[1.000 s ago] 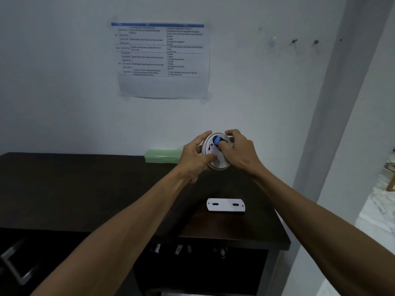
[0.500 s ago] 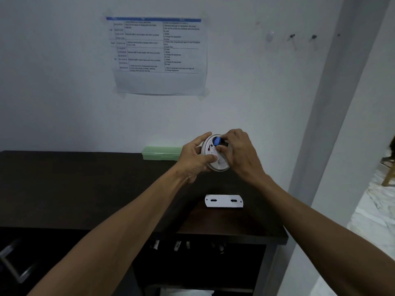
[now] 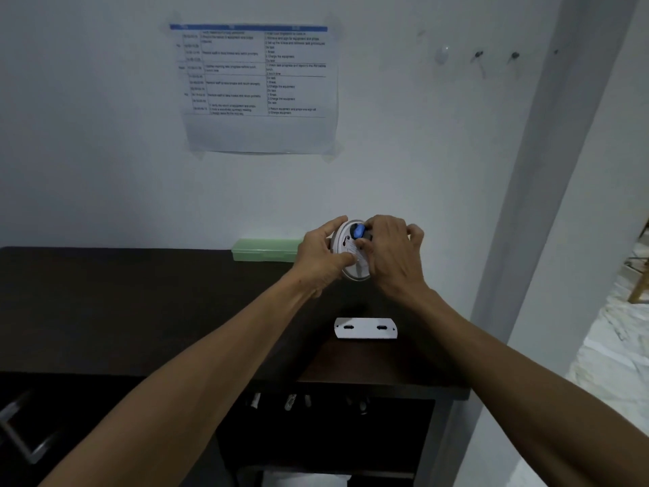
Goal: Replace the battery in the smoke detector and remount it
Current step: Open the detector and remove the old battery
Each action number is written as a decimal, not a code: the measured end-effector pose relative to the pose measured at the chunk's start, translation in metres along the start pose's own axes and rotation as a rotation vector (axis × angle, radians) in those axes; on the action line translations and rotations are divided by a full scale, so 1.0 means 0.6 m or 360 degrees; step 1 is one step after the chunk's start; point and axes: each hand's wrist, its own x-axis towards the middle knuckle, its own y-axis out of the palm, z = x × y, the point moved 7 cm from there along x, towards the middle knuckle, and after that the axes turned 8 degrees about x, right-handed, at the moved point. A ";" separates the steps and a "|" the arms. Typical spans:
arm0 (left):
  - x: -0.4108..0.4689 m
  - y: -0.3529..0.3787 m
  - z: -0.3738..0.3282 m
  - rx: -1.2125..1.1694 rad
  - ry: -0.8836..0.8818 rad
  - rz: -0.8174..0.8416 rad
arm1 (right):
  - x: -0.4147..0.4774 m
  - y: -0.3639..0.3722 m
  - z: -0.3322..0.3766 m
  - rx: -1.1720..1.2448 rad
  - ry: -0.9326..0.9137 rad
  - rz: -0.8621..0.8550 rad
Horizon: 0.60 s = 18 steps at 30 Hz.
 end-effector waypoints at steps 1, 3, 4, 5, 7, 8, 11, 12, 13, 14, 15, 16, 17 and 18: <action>0.001 0.001 -0.004 0.0060 0.0029 -0.0011 | 0.000 0.000 0.001 0.0012 -0.0004 -0.0028; 0.002 0.002 -0.011 0.0100 0.0046 -0.0034 | -0.002 0.000 -0.001 0.0100 0.0019 -0.0087; 0.004 0.003 -0.014 0.0075 0.0028 -0.0034 | -0.003 0.001 -0.004 0.0232 0.0076 -0.0108; 0.005 0.004 -0.016 0.0023 -0.0007 -0.0031 | -0.004 0.001 -0.008 0.0393 0.0135 -0.0127; 0.005 0.006 -0.014 -0.0036 -0.0085 -0.0035 | -0.004 0.003 -0.011 0.0625 0.0186 -0.0125; 0.005 0.004 -0.011 -0.0010 -0.0104 -0.0055 | -0.003 0.004 -0.009 0.0655 0.0173 -0.0088; 0.004 0.003 0.001 0.0025 -0.0134 -0.0098 | 0.002 0.008 -0.012 0.0666 0.0183 0.0078; 0.002 0.004 0.006 -0.0022 -0.0169 -0.0098 | 0.005 0.009 -0.016 0.0666 0.0210 0.0128; 0.001 0.006 0.012 -0.0081 -0.0222 -0.0100 | 0.006 0.009 -0.020 0.0651 0.0230 0.0190; -0.001 0.006 0.018 -0.0129 -0.0281 -0.0104 | 0.008 0.010 -0.023 0.0604 0.0223 0.0266; -0.003 0.007 0.024 -0.0145 -0.0336 -0.0105 | 0.009 0.012 -0.024 0.0529 0.0202 0.0360; -0.003 0.008 0.031 -0.0124 -0.0380 -0.0107 | 0.009 0.014 -0.027 0.0458 0.0184 0.0443; -0.002 0.009 0.038 -0.0085 -0.0417 -0.0116 | 0.009 0.014 -0.030 0.0408 0.0178 0.0499; -0.001 0.010 0.044 -0.0040 -0.0455 -0.0134 | 0.010 0.013 -0.035 0.0393 0.0186 0.0520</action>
